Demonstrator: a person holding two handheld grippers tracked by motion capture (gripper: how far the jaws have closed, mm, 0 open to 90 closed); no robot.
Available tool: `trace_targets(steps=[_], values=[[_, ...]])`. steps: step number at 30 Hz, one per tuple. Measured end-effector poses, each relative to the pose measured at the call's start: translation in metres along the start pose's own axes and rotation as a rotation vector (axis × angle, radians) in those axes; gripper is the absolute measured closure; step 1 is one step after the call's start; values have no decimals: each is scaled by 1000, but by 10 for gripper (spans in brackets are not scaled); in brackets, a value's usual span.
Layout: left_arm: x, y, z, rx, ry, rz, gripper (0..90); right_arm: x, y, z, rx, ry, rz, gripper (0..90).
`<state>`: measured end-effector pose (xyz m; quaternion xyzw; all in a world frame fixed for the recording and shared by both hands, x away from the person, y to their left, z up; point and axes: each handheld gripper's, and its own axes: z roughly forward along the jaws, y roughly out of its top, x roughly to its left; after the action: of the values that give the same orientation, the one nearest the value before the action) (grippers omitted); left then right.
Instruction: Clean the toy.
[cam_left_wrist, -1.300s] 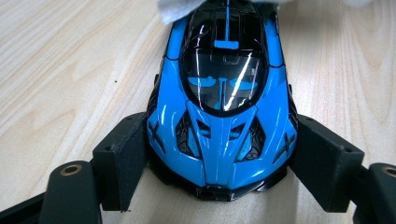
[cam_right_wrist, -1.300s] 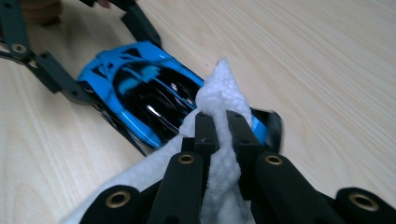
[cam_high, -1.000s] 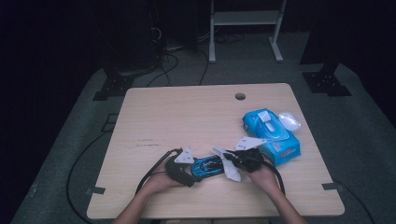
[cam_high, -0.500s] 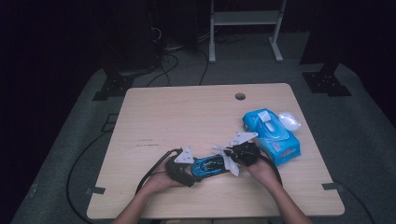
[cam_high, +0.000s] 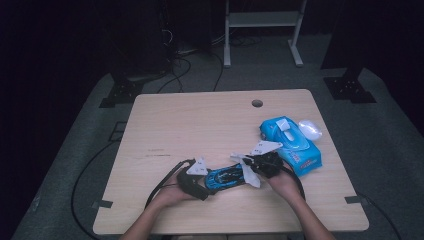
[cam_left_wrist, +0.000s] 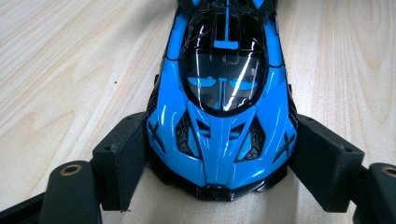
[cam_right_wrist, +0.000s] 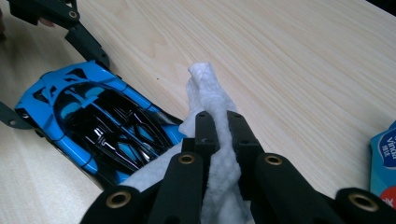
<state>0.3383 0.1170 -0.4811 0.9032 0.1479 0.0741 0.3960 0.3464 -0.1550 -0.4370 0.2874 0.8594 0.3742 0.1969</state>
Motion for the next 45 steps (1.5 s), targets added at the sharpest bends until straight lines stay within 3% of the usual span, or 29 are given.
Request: trace_targets(steps=[4, 12, 17, 20, 22, 23, 25, 27, 30, 34, 37, 38, 39, 42, 45], values=[[0, 0, 0, 0, -1, -2, 241, 3, -8, 6, 38, 16, 2, 840], [1, -1, 0, -4, -4, 1, 241, -6, -10, -4, 20, 11, 52, 840], [0, 0, 0, -2, -3, 1, 241, 3, 3, 9, 13, 38, 9, 840], [0, -1, 0, -3, -3, -1, 241, 2, -3, 12, 31, 44, 16, 840], [0, -1, 0, -4, -4, 0, 241, -3, -9, 7, 24, 44, 41, 840], [0, -1, 0, -5, -5, 0, 241, -5, -11, 4, 35, 20, 29, 840], [0, -1, 0, -5, -4, 1, 241, -10, -14, -3, 37, 2, 54, 840], [0, -1, 0, -5, -4, 1, 241, -11, -14, -9, 6, 9, 70, 840], [0, -1, 0, -5, -3, 1, 241, -2, -8, -11, -15, 41, 42, 840], [1, -1, 0, -3, -3, 2, 241, 9, -11, -10, -2, 70, 11, 840], [1, -1, 0, -3, -4, 3, 241, 7, -24, -11, 18, 66, 22, 840], [1, -1, 0, -1, -5, 6, 241, 4, -29, -15, -3, 68, 53, 840], [1, -1, 0, -2, -5, 6, 241, 2, -31, -18, 8, 52, 54, 840], [1, -1, 0, -2, -5, 6, 241, 1, -30, -25, -12, 38, 62, 840], [1, -1, 0, -1, -4, 5, 241, 8, -21, -25, -40, 61, 42, 840]])
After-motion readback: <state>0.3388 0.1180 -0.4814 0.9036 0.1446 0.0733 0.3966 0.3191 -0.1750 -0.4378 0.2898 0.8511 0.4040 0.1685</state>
